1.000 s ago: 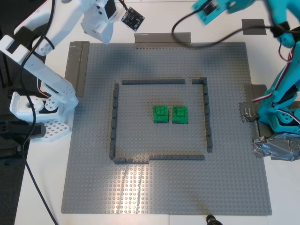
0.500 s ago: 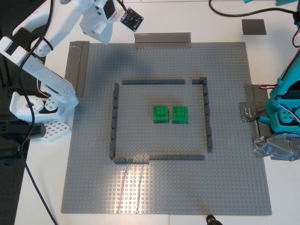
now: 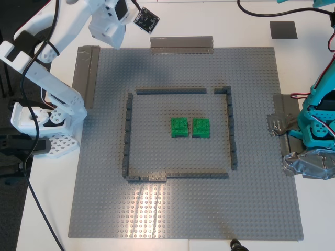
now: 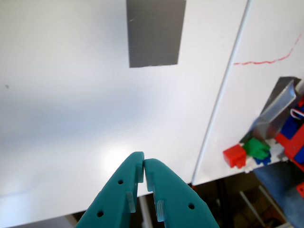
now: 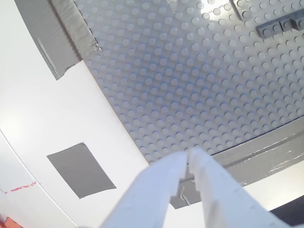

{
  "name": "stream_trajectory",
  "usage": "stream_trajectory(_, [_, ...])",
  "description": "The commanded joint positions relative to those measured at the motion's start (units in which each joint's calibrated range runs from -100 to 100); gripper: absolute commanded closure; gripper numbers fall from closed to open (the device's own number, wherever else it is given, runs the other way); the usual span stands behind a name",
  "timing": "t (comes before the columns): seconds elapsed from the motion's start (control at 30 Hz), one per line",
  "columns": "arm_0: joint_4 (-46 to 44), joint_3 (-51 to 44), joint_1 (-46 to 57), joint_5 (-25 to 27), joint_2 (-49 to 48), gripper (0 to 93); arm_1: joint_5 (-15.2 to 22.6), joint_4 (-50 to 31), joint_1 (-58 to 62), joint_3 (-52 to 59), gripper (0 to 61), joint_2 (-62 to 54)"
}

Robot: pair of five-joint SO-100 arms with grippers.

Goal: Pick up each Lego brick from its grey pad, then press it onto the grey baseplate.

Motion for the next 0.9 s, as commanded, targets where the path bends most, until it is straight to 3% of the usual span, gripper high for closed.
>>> stream_trajectory(0.0, [-0.03,-0.39,-0.16,-0.06,-1.67,92.7,-0.1,0.18,-0.49,-1.58,61.3,-1.89])
stream_trajectory(0.87, [0.05,-0.3,-0.53,-0.06,-1.67,92.7,0.34,1.15,-1.07,-0.77,61.3,-2.57])
